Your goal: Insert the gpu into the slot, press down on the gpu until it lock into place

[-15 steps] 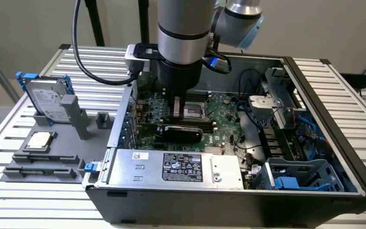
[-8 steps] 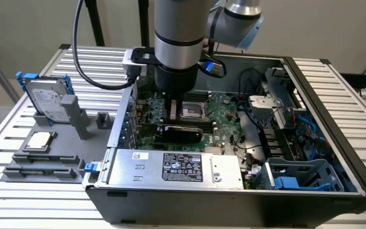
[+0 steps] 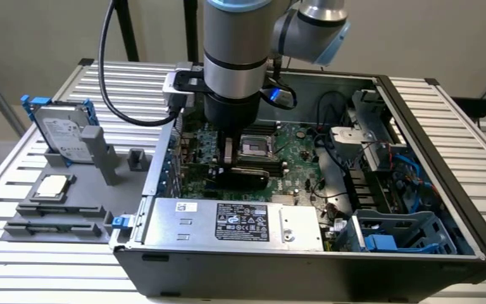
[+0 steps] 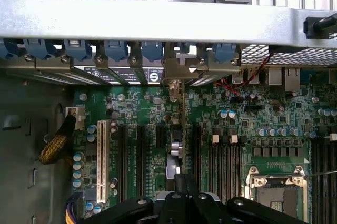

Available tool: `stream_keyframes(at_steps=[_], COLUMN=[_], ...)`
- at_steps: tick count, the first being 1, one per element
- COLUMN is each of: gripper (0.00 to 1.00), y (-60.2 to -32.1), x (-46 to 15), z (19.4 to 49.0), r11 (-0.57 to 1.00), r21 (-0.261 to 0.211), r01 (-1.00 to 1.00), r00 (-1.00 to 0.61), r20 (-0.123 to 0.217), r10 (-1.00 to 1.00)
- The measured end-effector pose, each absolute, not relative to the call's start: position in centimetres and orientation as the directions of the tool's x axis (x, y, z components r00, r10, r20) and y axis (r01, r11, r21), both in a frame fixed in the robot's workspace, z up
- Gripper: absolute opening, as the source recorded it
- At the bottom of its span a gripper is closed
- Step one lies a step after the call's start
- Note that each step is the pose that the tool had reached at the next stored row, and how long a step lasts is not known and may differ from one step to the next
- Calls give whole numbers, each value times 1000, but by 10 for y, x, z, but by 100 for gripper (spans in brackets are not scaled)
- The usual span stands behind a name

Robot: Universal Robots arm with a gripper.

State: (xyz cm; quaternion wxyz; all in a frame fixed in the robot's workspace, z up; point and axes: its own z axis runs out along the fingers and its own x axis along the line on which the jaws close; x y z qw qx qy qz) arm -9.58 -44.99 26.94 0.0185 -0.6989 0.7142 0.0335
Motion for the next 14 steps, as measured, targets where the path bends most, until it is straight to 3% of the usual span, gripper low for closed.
stream_keyframes(at_steps=[9, 14], gripper=[11, 11], y=[-449, -449], x=[-97, -97], z=[265, 282], r11=[21, 21], r21=[22, 24], r01=[-1000, -999], r00=[-22, -23], r20=[-72, -73], r10=[-997, -997])
